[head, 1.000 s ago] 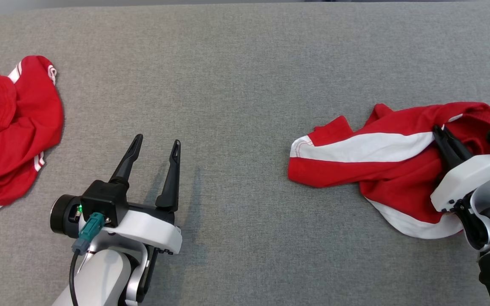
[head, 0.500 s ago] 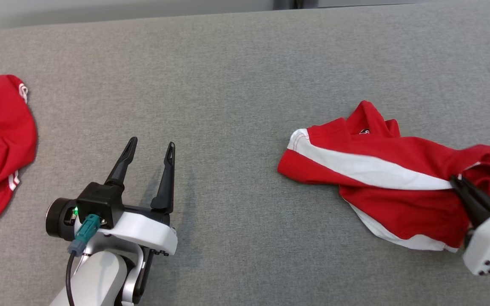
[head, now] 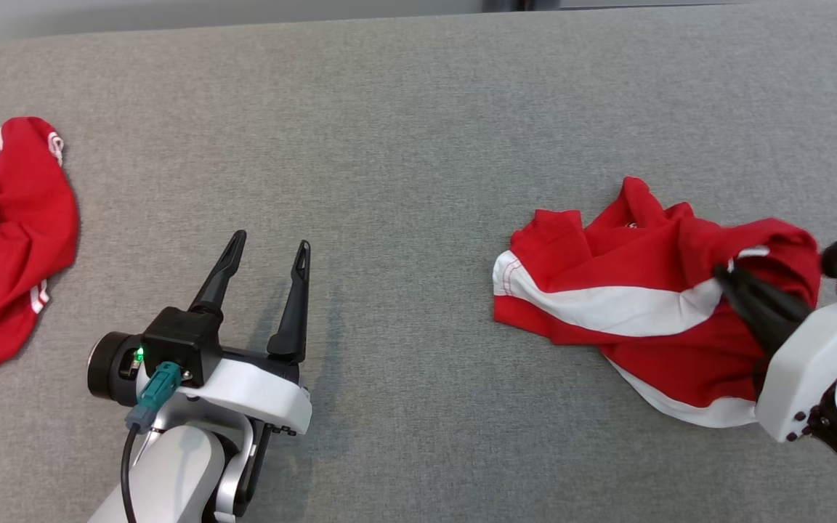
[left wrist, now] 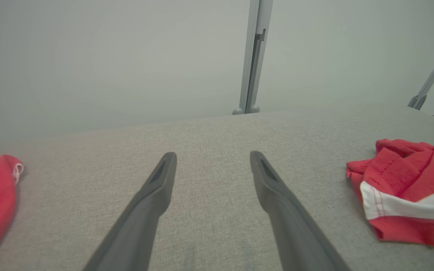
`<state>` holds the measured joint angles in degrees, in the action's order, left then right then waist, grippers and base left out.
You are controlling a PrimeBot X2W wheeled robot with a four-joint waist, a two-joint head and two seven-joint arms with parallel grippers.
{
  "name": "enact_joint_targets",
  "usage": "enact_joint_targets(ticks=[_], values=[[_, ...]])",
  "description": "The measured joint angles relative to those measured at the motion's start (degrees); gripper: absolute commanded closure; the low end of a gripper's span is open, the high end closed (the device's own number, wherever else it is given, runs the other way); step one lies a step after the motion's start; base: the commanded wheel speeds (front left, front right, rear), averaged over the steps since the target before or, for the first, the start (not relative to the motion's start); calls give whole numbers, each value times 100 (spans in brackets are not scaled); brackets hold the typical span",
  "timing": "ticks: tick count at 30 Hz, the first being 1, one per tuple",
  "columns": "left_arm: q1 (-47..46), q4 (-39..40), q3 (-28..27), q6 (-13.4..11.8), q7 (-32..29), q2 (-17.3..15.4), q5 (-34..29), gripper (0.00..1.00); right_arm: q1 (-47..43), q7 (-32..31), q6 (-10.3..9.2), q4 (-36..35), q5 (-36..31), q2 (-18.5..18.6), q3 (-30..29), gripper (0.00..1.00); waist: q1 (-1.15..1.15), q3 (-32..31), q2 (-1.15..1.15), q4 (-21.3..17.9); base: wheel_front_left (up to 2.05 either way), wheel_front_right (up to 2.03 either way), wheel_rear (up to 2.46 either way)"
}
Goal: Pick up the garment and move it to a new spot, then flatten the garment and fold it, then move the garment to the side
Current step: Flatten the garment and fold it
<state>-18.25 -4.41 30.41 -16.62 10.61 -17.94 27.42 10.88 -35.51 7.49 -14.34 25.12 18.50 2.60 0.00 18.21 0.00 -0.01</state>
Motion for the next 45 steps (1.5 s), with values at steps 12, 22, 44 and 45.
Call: enact_joint_targets(ticks=[12, 22, 44, 45], values=[[-15, -91, 52, 12, 24, 33, 34, 0, 398, -10, -1, 1195, 386, -4, 404, 96, 0, 10, 0, 68, 0, 0, 0], [-64, -136, 75, 33, 43, 30, 73, 0, 224, 1356, 1, 1536, 464, -216, 267, 0, 0, -150, 0, 13, 0, 0, 0], [528, 144, -152, -260, 1, -298, 248, 0, -794, 3504, 0, 1056, -969, -1200, -932, 0, 0, -918, 0, -62, 0, 0, 0], [549, 165, -153, -261, 0, -308, 250, 0, -806, 3502, 0, 1058, -984, -1213, -921, 0, 0, -925, 0, -63, 0, 0, 0]])
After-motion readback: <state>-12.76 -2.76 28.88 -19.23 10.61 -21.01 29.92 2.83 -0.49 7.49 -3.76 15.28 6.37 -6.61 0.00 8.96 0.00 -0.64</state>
